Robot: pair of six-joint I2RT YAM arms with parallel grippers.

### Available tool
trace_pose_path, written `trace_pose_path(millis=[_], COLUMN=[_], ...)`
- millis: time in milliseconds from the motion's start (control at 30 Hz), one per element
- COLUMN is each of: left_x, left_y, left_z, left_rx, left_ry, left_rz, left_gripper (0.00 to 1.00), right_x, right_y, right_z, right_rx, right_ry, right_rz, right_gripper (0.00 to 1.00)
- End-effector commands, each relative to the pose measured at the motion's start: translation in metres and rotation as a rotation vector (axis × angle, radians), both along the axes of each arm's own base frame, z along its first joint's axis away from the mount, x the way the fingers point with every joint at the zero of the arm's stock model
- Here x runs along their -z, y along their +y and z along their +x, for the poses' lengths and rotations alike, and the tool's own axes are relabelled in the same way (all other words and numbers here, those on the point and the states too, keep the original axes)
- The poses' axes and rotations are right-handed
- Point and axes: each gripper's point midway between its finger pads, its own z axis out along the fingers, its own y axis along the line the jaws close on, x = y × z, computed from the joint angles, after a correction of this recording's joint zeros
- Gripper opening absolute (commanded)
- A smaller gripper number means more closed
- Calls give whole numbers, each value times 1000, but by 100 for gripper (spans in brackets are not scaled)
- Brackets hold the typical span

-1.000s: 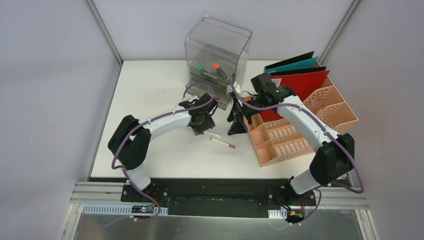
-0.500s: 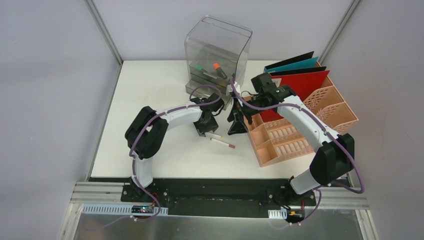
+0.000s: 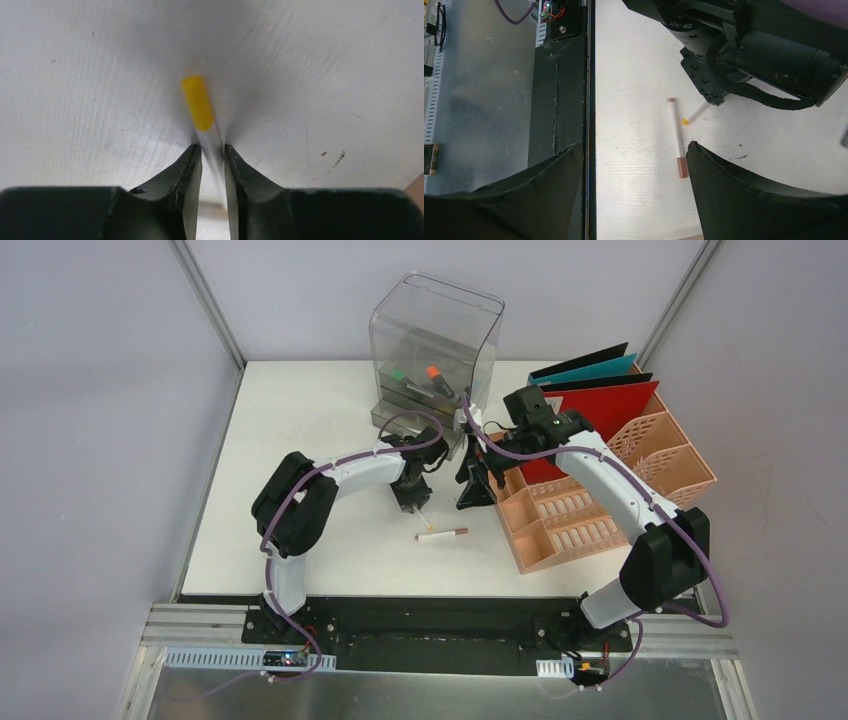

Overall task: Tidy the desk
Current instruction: Pick up the stationery from the center of the board.

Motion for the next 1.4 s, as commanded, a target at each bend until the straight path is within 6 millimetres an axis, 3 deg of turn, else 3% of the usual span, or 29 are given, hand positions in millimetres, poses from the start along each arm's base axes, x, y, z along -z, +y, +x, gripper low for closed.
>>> trace_pose_path(millis=[0,133,500,833,1367], left_x=[-1,-1,-13,-34,-107], left_y=[-7,-6,-3,9,-5], left_z=[6,7,13,19,29], left_rx=[4,-2,-5,150,310], left_ry=[-16,-22,-62,-182,-674], left_rz=[-2,2,3,25,-368], left_gripper=[20,12,6,0,0], right_x=[-19,-19,-21,-23,-25], right_y=[-1,-1,-2,-3,-4], right_z=[-6,-5,-5,-5,-4], right_rx=[-26,-25,-23,-20,-17], right_ry=[-58,-58,-59,-61,-64], right_rz=[59,59,62,69,77], right_gripper=[79,79,79,79,79])
